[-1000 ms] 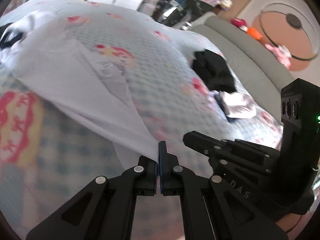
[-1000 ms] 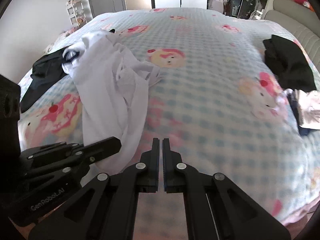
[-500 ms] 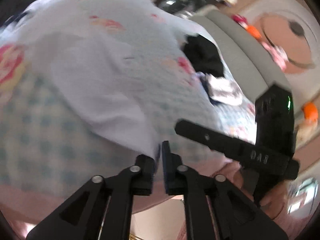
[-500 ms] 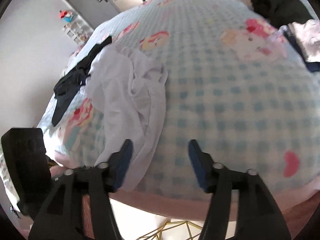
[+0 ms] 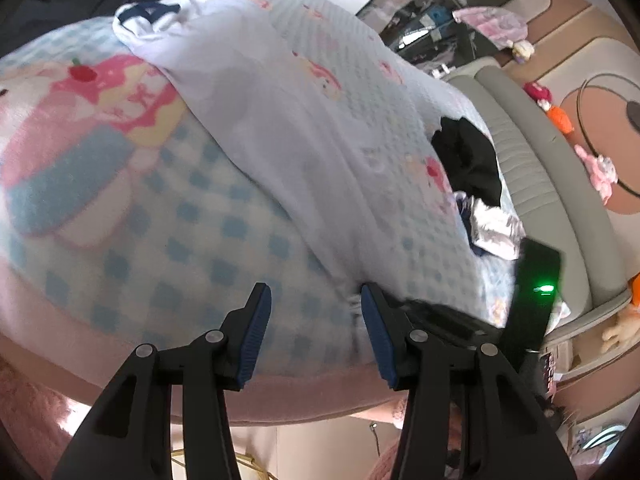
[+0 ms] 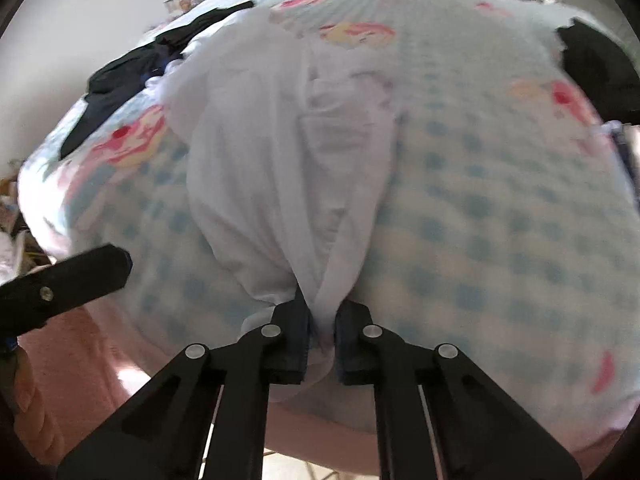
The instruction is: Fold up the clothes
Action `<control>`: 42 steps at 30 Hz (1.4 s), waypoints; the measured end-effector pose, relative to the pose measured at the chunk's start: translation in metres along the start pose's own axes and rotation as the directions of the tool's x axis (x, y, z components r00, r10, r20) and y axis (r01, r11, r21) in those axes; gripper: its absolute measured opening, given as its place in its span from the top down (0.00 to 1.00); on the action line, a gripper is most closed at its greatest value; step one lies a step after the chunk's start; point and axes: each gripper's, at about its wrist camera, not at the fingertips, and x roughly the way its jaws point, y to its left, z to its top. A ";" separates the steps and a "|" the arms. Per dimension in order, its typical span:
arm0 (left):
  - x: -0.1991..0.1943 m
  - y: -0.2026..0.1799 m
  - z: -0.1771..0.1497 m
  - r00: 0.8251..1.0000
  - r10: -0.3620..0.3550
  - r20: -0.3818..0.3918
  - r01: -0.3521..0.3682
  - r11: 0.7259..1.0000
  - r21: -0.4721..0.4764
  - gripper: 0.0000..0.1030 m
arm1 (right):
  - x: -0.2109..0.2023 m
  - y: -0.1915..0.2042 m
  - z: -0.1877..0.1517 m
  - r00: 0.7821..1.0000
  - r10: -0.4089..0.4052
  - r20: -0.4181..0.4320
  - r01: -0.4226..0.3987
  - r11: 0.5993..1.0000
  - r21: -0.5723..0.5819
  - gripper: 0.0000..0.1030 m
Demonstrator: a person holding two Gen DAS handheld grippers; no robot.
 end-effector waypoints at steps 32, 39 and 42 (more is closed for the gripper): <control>0.113 -0.132 -0.004 0.954 -0.161 -0.253 0.206 0.965 0.162 0.99 | -0.096 -0.113 -0.019 0.947 -0.282 0.154 0.251 0.949 0.193 0.94; 0.087 -0.074 0.003 0.979 -0.098 -0.180 0.112 0.991 0.072 0.53 | -0.085 -0.114 -0.023 0.978 -0.162 0.132 0.133 0.970 0.202 0.80; 0.065 -0.044 0.012 0.990 -0.087 -0.114 0.089 0.996 0.016 0.53 | -0.071 -0.099 -0.022 0.991 -0.056 0.122 0.034 0.984 0.176 0.63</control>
